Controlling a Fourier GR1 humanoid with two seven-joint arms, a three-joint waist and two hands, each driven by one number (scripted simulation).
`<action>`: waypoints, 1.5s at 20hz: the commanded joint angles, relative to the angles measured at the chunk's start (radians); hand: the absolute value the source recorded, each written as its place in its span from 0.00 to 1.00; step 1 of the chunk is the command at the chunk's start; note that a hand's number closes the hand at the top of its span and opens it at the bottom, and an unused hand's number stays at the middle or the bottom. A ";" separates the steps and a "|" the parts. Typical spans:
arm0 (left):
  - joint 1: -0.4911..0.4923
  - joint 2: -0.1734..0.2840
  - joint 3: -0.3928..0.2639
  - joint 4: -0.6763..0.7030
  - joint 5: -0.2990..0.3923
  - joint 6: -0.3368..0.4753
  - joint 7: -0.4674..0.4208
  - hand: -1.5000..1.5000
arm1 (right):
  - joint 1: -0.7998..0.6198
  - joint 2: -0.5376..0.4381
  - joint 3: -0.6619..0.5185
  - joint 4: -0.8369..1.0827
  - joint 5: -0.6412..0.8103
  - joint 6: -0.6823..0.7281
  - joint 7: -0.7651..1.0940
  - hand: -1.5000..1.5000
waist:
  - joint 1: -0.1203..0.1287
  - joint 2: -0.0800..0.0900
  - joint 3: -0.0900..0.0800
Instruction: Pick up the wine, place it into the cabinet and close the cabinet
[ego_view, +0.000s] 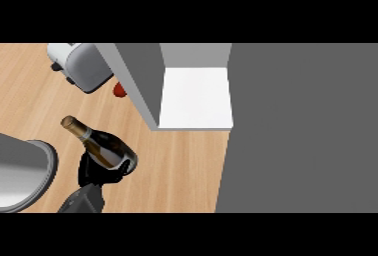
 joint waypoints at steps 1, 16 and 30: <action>0.068 0.001 -0.021 -0.082 0.006 -0.059 -0.020 1.00 | -0.001 0.012 0.050 -0.126 -0.025 -0.032 0.102 0.00 | 0.004 -0.003 0.000; 0.248 -0.111 -0.206 -0.640 0.032 0.032 0.287 1.00 | 0.020 -0.001 -0.023 -0.043 -0.061 0.022 0.015 0.00 | 0.010 -0.004 0.001; 0.298 -0.113 -0.628 -0.881 0.253 0.455 0.367 1.00 | -0.047 -0.016 -0.068 -0.026 -0.107 0.016 0.055 0.00 | 0.000 0.000 0.000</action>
